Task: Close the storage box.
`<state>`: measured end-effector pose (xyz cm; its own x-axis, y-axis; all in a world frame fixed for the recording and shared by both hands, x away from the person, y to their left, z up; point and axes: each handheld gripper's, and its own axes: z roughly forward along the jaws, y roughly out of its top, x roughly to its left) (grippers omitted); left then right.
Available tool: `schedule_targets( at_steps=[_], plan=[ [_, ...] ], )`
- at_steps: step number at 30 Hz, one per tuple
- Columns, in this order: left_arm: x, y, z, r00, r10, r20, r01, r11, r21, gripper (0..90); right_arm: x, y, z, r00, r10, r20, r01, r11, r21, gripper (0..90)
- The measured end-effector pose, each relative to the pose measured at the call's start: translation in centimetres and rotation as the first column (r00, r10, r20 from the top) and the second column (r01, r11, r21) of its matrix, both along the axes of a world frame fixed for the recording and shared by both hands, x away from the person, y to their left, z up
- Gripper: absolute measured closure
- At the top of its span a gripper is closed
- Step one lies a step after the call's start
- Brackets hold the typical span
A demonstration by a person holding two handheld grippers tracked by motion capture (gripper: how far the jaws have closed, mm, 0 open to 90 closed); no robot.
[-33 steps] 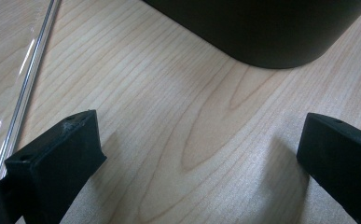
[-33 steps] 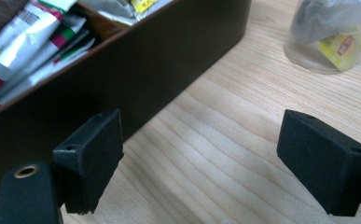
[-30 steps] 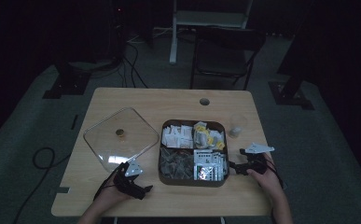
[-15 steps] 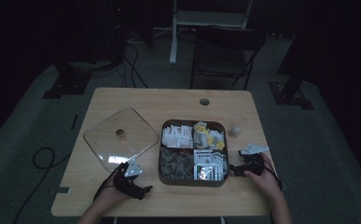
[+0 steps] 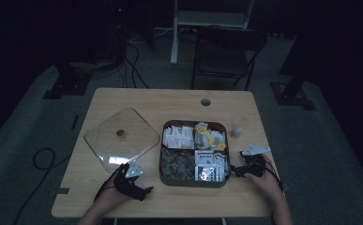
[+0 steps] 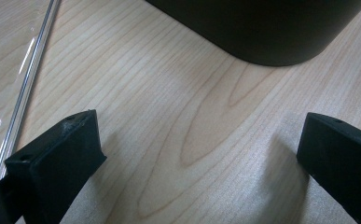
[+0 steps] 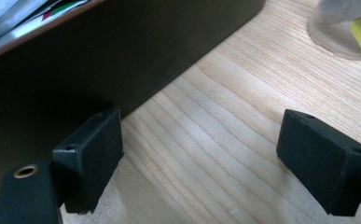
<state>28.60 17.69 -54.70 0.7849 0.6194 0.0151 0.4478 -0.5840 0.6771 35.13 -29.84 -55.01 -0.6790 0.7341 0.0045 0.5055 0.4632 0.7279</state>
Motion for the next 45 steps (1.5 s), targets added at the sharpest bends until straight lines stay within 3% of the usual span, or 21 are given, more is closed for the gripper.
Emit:
schedule_targets(
  at_steps=[7,13,20,37,45],
  plan=[
    [0.0,0.1,0.4,0.9998,0.019,-0.012,-0.019,0.9998,-0.001,0.9,0.0,0.0,0.0,1.0000,0.000,0.000,0.000,1.0000,0.001,14.0],
    [0.5,0.9,1.4,0.9974,0.070,0.016,-0.069,0.9973,-0.025,0.9,0.0,0.0,0.0,1.0000,0.000,0.000,0.000,1.0000,0.001,14.0],
    [1.4,2.1,2.0,0.9906,0.133,0.032,-0.132,0.9910,-0.022,0.9,0.0,0.0,0.0,1.0000,0.001,-0.001,-0.001,1.0000,0.001,13.9],
    [3.9,4.3,2.7,0.9628,0.261,0.071,-0.259,0.9653,-0.034,1.5,0.0,0.0,0.0,1.0000,0.001,-0.001,-0.001,1.0000,0.001,13.8],
    [5.0,5.2,2.8,0.9403,0.329,0.087,-0.328,0.9443,-0.029,1.5,0.0,0.0,0.0,1.0000,0.002,-0.002,-0.002,1.0000,-0.001,13.8]
  ],
)
